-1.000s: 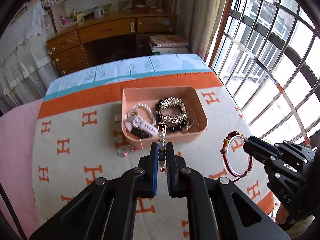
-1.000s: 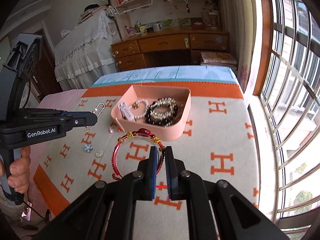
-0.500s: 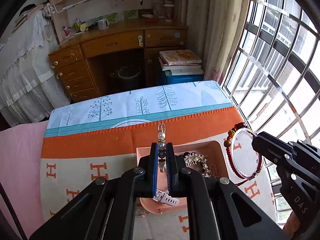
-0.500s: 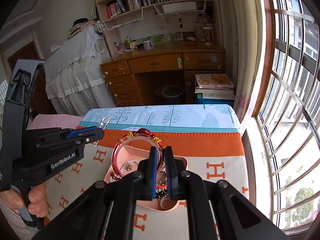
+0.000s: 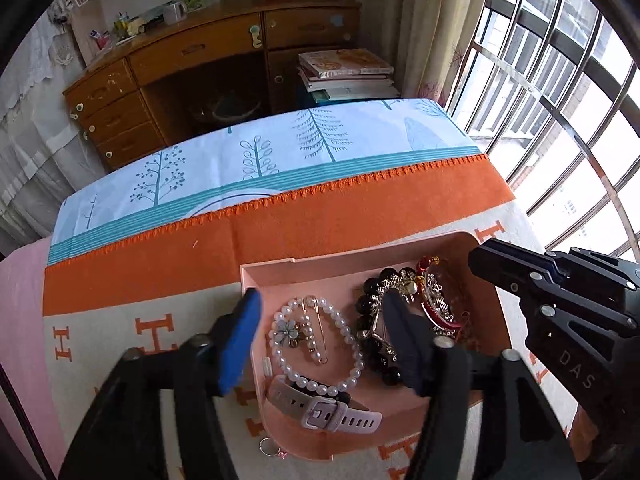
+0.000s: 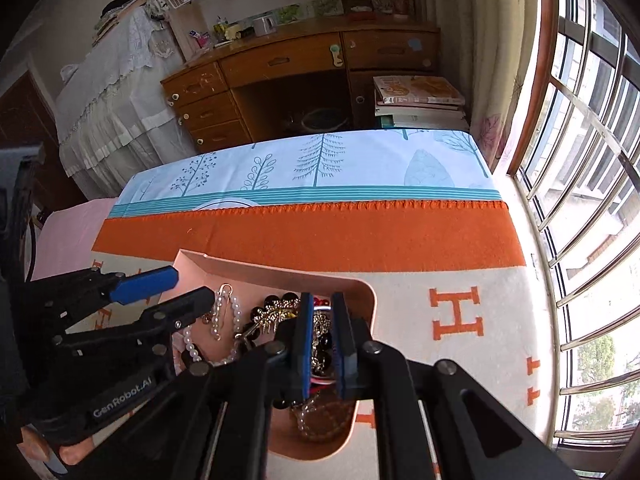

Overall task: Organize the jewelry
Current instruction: 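Move both open tools back toward the flower brooch and round pearl brooch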

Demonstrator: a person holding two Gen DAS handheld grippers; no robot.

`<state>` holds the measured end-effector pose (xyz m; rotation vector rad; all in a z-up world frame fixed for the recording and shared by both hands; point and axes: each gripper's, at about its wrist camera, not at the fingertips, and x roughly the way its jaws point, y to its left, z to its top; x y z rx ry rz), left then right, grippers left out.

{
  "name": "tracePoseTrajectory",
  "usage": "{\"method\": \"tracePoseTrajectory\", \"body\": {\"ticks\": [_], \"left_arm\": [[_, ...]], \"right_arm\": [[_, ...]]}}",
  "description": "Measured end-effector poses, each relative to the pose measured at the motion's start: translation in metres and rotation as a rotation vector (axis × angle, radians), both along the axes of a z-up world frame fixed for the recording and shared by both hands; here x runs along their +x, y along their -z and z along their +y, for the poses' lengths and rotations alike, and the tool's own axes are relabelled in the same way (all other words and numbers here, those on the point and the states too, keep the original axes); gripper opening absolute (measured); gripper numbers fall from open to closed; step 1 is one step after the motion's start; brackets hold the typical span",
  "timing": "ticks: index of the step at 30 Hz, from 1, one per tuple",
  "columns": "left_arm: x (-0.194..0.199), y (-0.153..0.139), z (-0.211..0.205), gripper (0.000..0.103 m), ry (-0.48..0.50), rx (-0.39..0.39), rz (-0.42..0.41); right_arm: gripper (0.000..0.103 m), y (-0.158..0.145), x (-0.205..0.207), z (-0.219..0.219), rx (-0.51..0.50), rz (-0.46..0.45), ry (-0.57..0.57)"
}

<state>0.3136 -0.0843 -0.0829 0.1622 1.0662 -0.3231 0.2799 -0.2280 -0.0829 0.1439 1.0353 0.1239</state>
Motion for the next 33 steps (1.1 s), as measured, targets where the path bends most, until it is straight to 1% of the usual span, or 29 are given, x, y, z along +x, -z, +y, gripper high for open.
{"method": "tracePoseTrajectory", "body": {"ticks": [1,2,6,11,15,19,24,28,33], "left_arm": [[-0.003,-0.005,0.001,0.078,-0.003,0.001,-0.029],[-0.005,-0.009,0.002,0.079,-0.002,0.002,-0.046],[-0.01,-0.021,0.008,0.079,-0.002,-0.011,-0.047],[-0.027,-0.04,0.014,0.079,0.006,0.01,-0.08],[-0.044,-0.059,0.023,0.079,-0.005,0.01,-0.097],[-0.062,-0.073,0.037,0.084,-0.031,0.014,-0.117],[-0.085,-0.082,0.057,0.084,-0.059,0.016,-0.129],[-0.102,-0.089,0.07,0.084,-0.066,0.017,-0.143],[-0.123,-0.093,0.086,0.084,-0.067,0.029,-0.161]], "right_arm": [[0.009,0.0,-0.001,0.0,0.001,0.001,0.0],[0.009,-0.001,-0.003,0.0,0.001,0.0,0.0],[0.009,-0.008,-0.011,0.002,-0.002,-0.01,-0.006],[0.009,-0.026,-0.027,0.004,-0.008,-0.031,-0.018],[0.009,-0.042,-0.044,0.007,-0.004,-0.048,-0.03],[0.009,-0.055,-0.063,0.012,-0.001,-0.063,-0.044],[0.009,-0.068,-0.089,0.025,-0.058,-0.098,-0.057],[0.009,-0.08,-0.108,0.037,-0.111,-0.137,-0.07],[0.009,-0.091,-0.129,0.052,-0.154,-0.179,-0.091]]}}
